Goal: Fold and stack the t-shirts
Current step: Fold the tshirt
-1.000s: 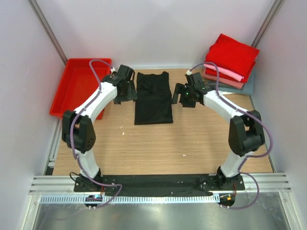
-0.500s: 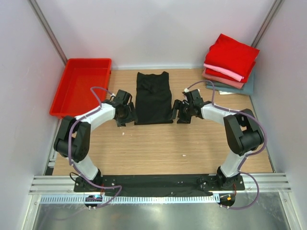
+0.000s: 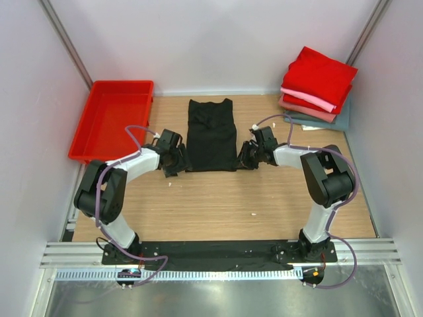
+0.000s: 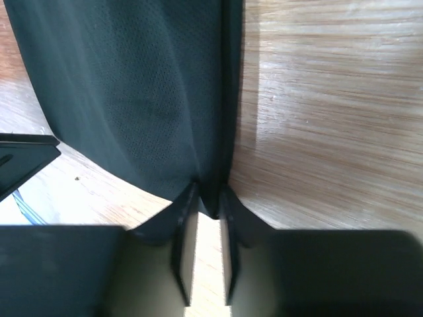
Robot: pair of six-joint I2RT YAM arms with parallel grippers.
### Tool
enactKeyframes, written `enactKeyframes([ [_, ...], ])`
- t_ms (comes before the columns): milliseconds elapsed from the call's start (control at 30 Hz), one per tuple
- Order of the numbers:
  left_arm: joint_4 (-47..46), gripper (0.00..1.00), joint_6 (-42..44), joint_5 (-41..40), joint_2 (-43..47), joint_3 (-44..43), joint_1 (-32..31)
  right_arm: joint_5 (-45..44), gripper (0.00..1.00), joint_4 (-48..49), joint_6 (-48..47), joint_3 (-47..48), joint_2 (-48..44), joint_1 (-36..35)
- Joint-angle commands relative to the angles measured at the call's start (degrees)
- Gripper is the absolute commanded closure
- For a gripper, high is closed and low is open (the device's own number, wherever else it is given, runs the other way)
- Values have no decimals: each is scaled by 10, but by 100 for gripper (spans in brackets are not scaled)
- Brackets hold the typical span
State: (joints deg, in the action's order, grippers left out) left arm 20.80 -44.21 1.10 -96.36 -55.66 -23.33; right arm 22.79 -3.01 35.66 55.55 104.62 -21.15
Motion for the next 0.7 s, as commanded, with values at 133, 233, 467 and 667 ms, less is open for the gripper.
enactKeyframes([
  [133,-56,37,-12,-8,-19,18,-8,8,88,17,-3,-8,11,-4],
  [233,-73,46,-15,-7,-23,26,-11,7,92,13,-8,-9,9,-3],
  [467,-88,94,-17,-8,-25,45,-26,16,99,18,-2,-21,5,-4],
  [667,-29,100,-33,-38,66,69,-89,8,99,-51,-14,-72,-117,-14],
])
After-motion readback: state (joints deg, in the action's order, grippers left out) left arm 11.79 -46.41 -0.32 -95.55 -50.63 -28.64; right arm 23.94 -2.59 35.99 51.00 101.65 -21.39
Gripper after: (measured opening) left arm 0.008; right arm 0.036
